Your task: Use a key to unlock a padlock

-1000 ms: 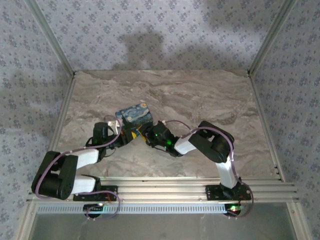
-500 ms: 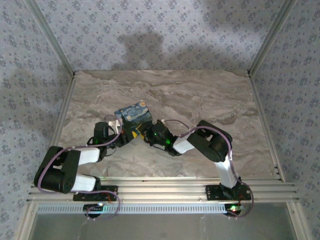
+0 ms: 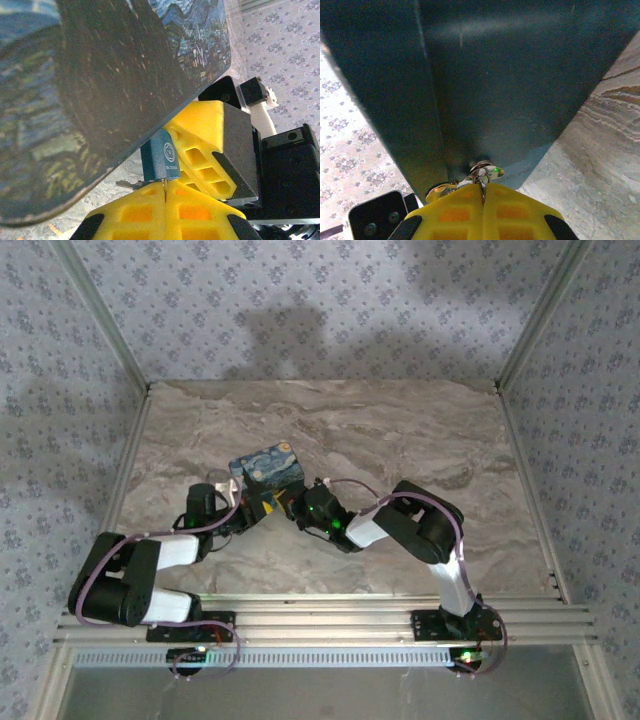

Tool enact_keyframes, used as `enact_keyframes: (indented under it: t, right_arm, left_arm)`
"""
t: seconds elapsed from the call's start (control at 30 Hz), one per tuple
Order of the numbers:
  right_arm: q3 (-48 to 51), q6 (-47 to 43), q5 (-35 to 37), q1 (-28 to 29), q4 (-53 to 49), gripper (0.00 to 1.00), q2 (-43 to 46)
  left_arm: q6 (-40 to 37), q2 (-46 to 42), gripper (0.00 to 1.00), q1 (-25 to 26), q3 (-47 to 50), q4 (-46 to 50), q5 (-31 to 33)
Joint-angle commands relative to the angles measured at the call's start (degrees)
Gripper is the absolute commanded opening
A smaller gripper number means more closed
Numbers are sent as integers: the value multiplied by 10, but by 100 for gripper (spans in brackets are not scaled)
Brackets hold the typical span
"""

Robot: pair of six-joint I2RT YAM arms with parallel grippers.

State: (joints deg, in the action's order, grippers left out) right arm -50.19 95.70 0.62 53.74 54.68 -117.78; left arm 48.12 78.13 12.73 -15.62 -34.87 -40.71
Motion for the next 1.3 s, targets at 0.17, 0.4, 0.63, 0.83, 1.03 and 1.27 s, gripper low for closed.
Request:
enact_keyframes:
  t: [0.17,0.4,0.63,0.83,1.03,1.27]
  right_arm:
    - [-1,-12,9,16,67,39,-24]
    - [7,-12,14,20,87,21,-31]
    - [21,-14,12,14,84,1,-24]
    - [28,-22,22,15,62,0,-11]
    - [20,-19,21,15,40,0,-8]
    - [11,-19,21,16,34,0,-10]
  left_arm:
    - [6,0,0,4,-23,-14,-46]
    - [7,19,0,3,-31,-22,-65]
    - [0,18,0,-9,-33,-12,-82]
    - [-2,-18,28,-11,-36,47,-57]
    - [89,-96,42,-10,-1,100,31]
    - [197,-176,33,44,42,123,121]
